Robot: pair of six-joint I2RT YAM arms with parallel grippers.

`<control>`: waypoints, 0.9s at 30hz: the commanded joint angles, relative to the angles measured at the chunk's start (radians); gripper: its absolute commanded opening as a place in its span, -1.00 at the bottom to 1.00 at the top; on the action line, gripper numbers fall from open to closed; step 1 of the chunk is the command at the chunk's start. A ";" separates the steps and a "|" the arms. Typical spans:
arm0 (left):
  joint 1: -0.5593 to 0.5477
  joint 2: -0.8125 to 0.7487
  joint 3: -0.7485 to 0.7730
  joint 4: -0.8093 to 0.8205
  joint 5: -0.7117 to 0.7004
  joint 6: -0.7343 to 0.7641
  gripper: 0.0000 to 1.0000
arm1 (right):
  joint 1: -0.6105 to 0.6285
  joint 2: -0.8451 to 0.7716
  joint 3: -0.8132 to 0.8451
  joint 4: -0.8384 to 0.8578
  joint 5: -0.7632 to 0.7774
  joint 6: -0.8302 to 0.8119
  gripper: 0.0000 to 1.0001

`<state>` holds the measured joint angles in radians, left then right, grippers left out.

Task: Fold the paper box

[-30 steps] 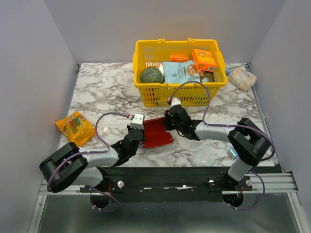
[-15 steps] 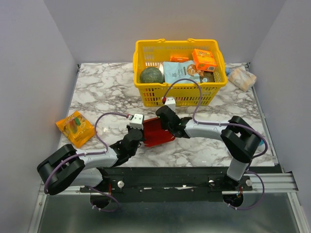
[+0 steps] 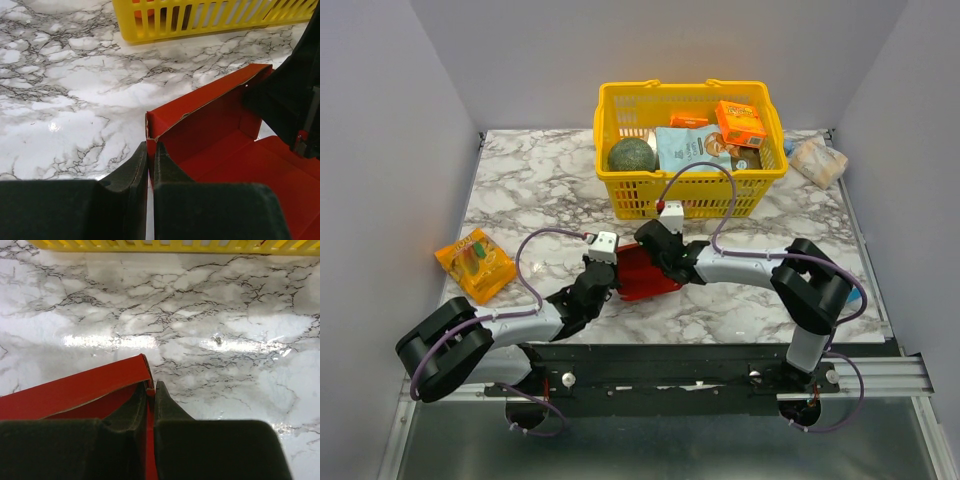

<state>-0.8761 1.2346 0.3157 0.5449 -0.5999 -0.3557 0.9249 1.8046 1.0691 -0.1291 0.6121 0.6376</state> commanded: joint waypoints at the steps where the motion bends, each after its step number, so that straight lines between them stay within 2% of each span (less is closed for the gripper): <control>1: 0.015 -0.024 0.002 0.001 -0.058 0.009 -1.00 | -0.055 0.082 -0.044 -0.291 0.294 0.026 -0.99; 10: 0.017 -0.014 0.000 0.032 0.015 0.011 -1.00 | -0.057 0.081 -0.028 -0.296 0.308 0.077 -0.99; 15: 0.017 0.011 0.009 0.047 0.063 0.020 -1.00 | -0.055 0.058 -0.055 -0.189 0.189 -0.004 -0.99; 20: 0.022 0.078 0.065 -0.008 0.091 0.024 -1.00 | -0.055 0.026 -0.070 -0.124 0.043 -0.073 -0.98; 22: 0.032 0.112 0.098 -0.049 0.103 0.024 -1.00 | -0.052 -0.016 -0.090 -0.109 -0.030 -0.076 -0.87; 25: 0.063 0.138 0.125 -0.078 0.143 0.031 -1.00 | -0.051 -0.099 -0.132 -0.103 -0.109 -0.078 -0.47; 26: 0.071 0.141 0.128 -0.086 0.170 0.031 -1.00 | -0.051 -0.120 -0.141 -0.104 -0.124 -0.082 -0.19; 27: 0.087 0.143 0.135 -0.091 0.187 0.035 -1.00 | -0.051 -0.145 -0.152 -0.106 -0.158 -0.085 -0.07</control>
<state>-0.8272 1.3609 0.4229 0.5240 -0.4927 -0.3424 0.8879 1.7195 0.9833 -0.1337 0.5526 0.5945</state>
